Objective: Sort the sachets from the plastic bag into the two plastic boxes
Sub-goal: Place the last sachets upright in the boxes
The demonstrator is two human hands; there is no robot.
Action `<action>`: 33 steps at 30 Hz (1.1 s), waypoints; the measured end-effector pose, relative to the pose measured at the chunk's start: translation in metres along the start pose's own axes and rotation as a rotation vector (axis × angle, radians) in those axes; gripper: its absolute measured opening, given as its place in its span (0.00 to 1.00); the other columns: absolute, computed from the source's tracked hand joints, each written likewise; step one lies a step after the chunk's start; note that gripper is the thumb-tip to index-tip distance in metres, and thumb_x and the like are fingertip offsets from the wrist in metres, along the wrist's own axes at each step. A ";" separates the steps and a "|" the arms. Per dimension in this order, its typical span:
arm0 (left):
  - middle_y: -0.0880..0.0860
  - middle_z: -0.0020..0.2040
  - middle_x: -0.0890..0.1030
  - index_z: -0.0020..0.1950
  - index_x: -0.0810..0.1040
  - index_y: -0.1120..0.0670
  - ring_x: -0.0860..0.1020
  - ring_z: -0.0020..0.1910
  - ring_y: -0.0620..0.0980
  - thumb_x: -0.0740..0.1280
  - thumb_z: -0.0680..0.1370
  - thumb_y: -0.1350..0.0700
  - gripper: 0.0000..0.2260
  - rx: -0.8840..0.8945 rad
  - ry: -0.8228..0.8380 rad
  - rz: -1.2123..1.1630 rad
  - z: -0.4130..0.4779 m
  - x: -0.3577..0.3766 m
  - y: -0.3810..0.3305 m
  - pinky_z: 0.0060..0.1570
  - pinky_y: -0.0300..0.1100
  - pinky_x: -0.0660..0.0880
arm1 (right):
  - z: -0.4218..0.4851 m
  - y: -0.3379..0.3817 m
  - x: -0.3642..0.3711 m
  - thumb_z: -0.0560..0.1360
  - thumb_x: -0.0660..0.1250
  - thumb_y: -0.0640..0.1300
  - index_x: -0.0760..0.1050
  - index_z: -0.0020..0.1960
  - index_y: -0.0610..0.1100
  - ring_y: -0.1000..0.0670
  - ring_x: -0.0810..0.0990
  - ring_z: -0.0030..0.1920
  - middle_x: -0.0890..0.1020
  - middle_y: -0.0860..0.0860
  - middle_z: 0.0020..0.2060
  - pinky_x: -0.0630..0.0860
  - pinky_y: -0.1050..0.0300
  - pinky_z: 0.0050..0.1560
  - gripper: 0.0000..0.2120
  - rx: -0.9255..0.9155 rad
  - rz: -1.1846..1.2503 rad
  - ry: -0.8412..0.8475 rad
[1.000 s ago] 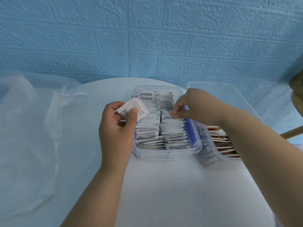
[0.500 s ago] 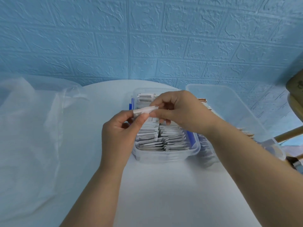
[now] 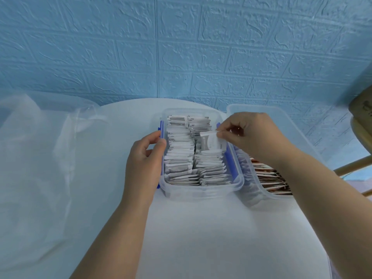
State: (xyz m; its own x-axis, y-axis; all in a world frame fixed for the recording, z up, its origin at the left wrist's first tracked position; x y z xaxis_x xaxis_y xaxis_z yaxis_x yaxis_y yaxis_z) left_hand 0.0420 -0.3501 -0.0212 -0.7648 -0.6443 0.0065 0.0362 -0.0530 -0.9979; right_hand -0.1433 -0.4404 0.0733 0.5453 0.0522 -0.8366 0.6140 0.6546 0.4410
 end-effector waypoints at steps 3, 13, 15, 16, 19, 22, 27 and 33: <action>0.39 0.48 0.77 0.48 0.75 0.42 0.73 0.37 0.25 0.65 0.77 0.56 0.08 0.000 0.005 -0.001 0.000 0.000 0.000 0.36 0.19 0.66 | 0.002 0.008 -0.001 0.70 0.71 0.37 0.81 0.39 0.44 0.65 0.73 0.33 0.75 0.61 0.31 0.66 0.75 0.37 0.03 -0.040 -0.022 0.010; 0.42 0.51 0.78 0.48 0.76 0.41 0.75 0.43 0.30 0.65 0.77 0.56 0.08 -0.009 0.010 0.014 -0.001 0.001 0.000 0.42 0.24 0.68 | 0.002 0.005 0.025 0.70 0.72 0.43 0.79 0.39 0.49 0.70 0.72 0.32 0.74 0.63 0.28 0.65 0.75 0.34 0.03 -0.019 -0.152 0.244; 0.44 0.53 0.78 0.49 0.76 0.42 0.75 0.48 0.34 0.65 0.77 0.56 0.08 -0.012 0.004 0.016 -0.001 0.000 0.000 0.46 0.29 0.69 | 0.005 0.013 0.028 0.71 0.71 0.45 0.79 0.40 0.49 0.72 0.71 0.33 0.74 0.64 0.29 0.65 0.76 0.35 0.02 -0.046 -0.155 0.284; 0.44 0.54 0.78 0.48 0.76 0.41 0.75 0.49 0.35 0.65 0.77 0.56 0.08 -0.012 0.002 0.013 -0.001 0.000 0.000 0.48 0.31 0.69 | 0.007 0.017 0.030 0.71 0.71 0.46 0.78 0.40 0.51 0.72 0.71 0.33 0.74 0.64 0.30 0.64 0.77 0.35 0.03 -0.066 -0.149 0.293; 0.44 0.53 0.78 0.46 0.76 0.40 0.76 0.47 0.35 0.65 0.77 0.56 0.09 -0.012 0.002 0.013 -0.001 0.000 0.000 0.47 0.31 0.70 | 0.013 0.025 0.039 0.71 0.71 0.45 0.79 0.41 0.50 0.72 0.71 0.34 0.73 0.64 0.30 0.64 0.77 0.36 0.01 -0.107 -0.167 0.330; 0.41 0.51 0.78 0.47 0.75 0.39 0.75 0.42 0.30 0.65 0.77 0.55 0.08 -0.019 0.005 0.026 -0.001 0.000 0.000 0.41 0.24 0.69 | 0.013 0.016 0.040 0.71 0.71 0.44 0.81 0.43 0.47 0.72 0.70 0.33 0.73 0.63 0.30 0.65 0.77 0.37 0.02 -0.097 -0.205 0.355; 0.41 0.47 0.75 0.45 0.75 0.38 0.73 0.42 0.38 0.67 0.75 0.55 0.10 0.114 0.006 0.195 -0.001 0.000 -0.014 0.43 0.28 0.68 | 0.010 0.007 0.042 0.71 0.71 0.45 0.81 0.44 0.46 0.64 0.72 0.32 0.75 0.60 0.32 0.64 0.77 0.36 0.04 -0.077 -0.240 0.360; 0.43 0.40 0.77 0.43 0.82 0.45 0.71 0.45 0.46 0.72 0.72 0.52 0.02 0.504 0.121 0.600 -0.009 0.025 -0.063 0.43 0.31 0.64 | 0.008 0.004 0.046 0.72 0.70 0.47 0.82 0.47 0.48 0.59 0.70 0.37 0.74 0.60 0.34 0.64 0.74 0.37 0.05 -0.073 -0.234 0.347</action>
State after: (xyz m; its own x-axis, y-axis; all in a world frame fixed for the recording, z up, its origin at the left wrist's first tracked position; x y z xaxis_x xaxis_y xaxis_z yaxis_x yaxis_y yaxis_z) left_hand 0.0151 -0.3564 0.0412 -0.5859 -0.5867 -0.5589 0.7292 -0.0810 -0.6795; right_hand -0.1115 -0.4410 0.0395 0.1635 0.1387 -0.9767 0.6494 0.7302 0.2124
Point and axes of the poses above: each hand's wrist, its own z-axis towards the middle knuckle, its own x-axis out of the palm, y = z × x, the point moved 10 cm from there along z, towards the middle knuckle
